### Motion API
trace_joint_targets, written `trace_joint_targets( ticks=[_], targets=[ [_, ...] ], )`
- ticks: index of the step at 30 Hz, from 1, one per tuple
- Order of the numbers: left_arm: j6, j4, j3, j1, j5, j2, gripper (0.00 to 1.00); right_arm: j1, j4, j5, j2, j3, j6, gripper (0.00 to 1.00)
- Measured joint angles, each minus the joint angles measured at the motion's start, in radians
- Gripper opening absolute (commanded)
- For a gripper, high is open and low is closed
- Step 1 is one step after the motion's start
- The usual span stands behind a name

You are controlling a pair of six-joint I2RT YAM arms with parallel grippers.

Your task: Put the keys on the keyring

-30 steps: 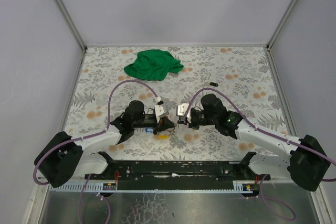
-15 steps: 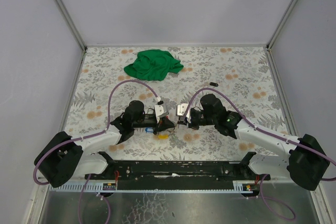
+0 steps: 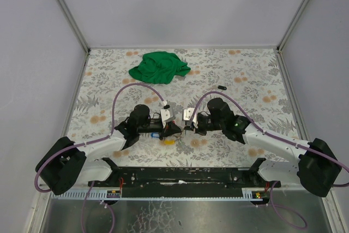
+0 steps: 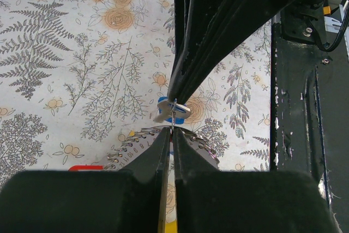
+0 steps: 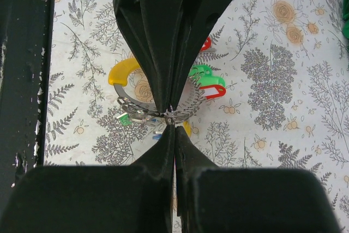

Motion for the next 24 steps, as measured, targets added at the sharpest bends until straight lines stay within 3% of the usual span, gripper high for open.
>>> trace_joint_targets(
  ticks=[24],
  targets=[
    [0.000,0.001,0.000,0.000,-0.002,0.000,0.00,0.000,0.000,0.006,-0.014,0.000,0.008,0.00]
  ],
)
